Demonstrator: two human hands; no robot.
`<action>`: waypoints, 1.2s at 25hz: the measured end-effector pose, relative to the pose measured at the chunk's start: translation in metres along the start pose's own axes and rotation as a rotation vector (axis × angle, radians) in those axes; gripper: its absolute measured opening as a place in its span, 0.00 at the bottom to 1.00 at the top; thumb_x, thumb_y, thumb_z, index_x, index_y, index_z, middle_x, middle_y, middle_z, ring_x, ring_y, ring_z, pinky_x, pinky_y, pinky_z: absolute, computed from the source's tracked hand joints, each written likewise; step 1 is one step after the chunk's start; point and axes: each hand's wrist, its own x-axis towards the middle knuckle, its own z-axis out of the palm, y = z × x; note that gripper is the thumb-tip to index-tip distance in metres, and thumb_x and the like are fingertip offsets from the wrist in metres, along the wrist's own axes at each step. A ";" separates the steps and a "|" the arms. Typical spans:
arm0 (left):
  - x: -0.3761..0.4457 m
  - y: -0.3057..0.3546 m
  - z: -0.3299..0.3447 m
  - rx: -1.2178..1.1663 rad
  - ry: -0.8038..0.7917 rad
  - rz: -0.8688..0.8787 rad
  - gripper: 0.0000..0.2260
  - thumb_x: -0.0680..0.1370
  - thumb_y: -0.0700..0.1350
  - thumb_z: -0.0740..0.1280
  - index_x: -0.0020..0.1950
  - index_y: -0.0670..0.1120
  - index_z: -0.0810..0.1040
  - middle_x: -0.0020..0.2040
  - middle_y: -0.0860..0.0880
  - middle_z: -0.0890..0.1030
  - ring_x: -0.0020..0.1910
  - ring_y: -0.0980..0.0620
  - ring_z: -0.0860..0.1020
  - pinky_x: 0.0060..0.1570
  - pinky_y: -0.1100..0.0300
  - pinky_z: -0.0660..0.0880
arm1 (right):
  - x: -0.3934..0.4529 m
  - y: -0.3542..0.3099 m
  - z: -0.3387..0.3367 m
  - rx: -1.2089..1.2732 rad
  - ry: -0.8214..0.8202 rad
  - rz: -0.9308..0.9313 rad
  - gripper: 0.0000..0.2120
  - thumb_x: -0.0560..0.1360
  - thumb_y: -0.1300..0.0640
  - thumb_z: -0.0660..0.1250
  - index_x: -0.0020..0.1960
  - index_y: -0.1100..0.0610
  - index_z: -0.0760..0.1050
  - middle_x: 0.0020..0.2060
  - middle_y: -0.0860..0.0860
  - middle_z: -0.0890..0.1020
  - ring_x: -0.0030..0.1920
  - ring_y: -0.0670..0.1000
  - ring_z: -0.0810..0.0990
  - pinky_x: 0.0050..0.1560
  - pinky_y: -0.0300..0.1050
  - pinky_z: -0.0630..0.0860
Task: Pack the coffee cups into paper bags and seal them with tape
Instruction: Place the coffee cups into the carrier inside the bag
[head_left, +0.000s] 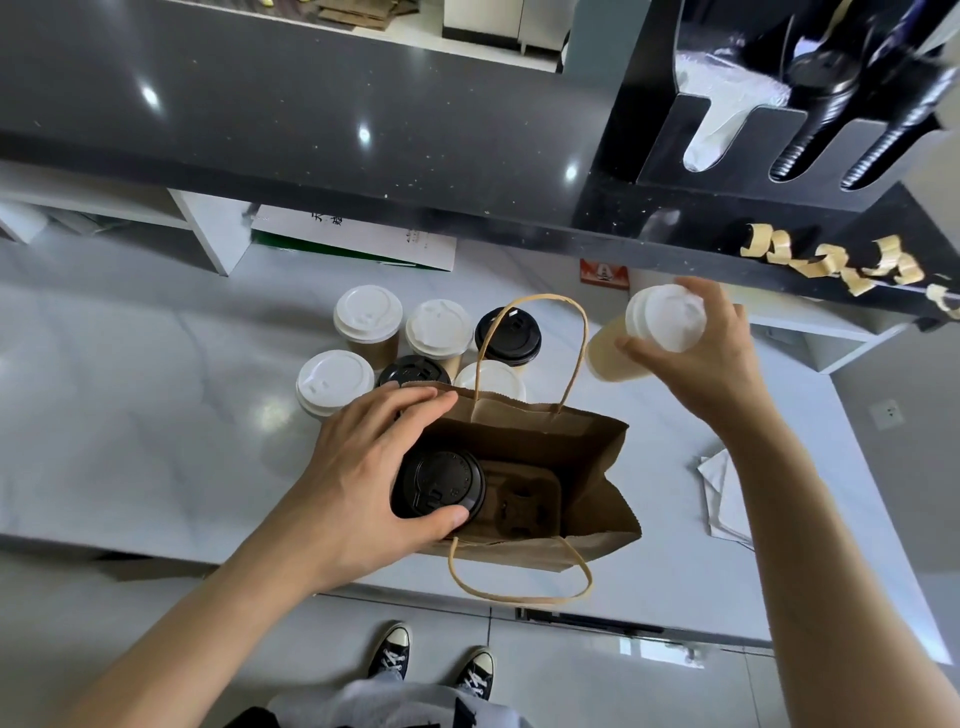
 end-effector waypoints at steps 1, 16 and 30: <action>0.000 0.000 0.000 -0.004 -0.004 0.001 0.40 0.69 0.69 0.67 0.79 0.60 0.62 0.76 0.64 0.61 0.79 0.57 0.55 0.78 0.51 0.56 | -0.006 -0.005 -0.008 0.026 0.020 -0.011 0.38 0.69 0.48 0.80 0.73 0.45 0.65 0.62 0.50 0.67 0.59 0.52 0.70 0.55 0.48 0.70; 0.000 0.000 0.001 0.015 -0.076 -0.002 0.46 0.65 0.73 0.67 0.80 0.62 0.56 0.79 0.62 0.55 0.80 0.58 0.51 0.79 0.51 0.53 | -0.082 -0.075 -0.092 0.439 -0.043 -0.237 0.43 0.61 0.28 0.77 0.71 0.43 0.72 0.57 0.52 0.78 0.58 0.57 0.79 0.50 0.53 0.78; 0.000 0.000 0.002 -0.006 -0.094 -0.037 0.48 0.63 0.74 0.67 0.80 0.64 0.55 0.79 0.65 0.54 0.80 0.57 0.50 0.79 0.49 0.54 | -0.117 -0.086 -0.010 -0.259 -0.561 -0.385 0.35 0.67 0.42 0.76 0.67 0.37 0.61 0.59 0.42 0.68 0.60 0.45 0.69 0.56 0.38 0.68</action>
